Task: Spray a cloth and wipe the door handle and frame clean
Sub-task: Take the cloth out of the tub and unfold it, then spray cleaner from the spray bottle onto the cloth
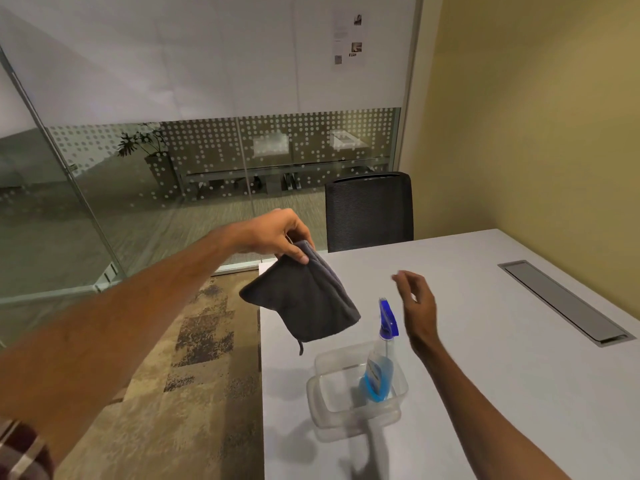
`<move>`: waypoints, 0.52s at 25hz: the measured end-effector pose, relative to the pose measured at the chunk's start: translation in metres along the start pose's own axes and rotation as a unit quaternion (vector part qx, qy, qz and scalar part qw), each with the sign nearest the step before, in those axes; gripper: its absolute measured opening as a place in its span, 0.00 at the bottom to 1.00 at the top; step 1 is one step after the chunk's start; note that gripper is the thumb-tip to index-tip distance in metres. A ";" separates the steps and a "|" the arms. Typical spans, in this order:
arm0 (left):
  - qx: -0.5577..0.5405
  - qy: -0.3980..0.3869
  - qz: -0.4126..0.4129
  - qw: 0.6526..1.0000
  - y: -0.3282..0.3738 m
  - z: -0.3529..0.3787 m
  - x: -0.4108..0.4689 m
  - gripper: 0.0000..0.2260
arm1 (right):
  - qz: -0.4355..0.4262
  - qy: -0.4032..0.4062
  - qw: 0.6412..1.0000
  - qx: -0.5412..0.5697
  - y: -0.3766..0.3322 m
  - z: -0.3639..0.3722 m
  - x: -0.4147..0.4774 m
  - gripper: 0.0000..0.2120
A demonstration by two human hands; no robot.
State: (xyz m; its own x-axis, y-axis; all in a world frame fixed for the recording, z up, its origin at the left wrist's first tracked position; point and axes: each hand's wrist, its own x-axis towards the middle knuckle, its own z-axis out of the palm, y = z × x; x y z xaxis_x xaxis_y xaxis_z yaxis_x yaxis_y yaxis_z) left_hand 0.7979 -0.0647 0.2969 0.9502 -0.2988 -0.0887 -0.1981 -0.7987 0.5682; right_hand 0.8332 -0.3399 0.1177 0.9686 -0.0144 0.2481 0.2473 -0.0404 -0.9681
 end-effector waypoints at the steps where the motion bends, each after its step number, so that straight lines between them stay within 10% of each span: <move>1: -0.003 0.008 -0.001 1.000 0.000 -0.001 0.001 0.07 | 0.023 0.012 1.000 0.000 0.012 -0.013 -0.005 0.24; 7: -0.123 0.086 -0.020 0.988 -0.006 0.005 0.006 0.04 | 0.156 -0.184 0.958 -0.153 0.090 -0.037 -0.035 0.48; 13: -0.222 0.160 -0.036 0.961 -0.011 0.001 0.000 0.04 | 0.194 -0.161 0.959 -0.132 0.123 -0.007 -0.021 0.38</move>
State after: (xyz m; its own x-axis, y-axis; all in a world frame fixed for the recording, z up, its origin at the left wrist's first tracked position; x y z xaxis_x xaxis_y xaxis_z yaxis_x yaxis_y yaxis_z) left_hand 0.8000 -0.0568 0.2902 0.9970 -0.0186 0.0756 -0.0750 -0.4886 0.8693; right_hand 0.8428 -0.3514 -0.0060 0.9545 0.2274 -0.1928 -0.1057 -0.3466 -0.9320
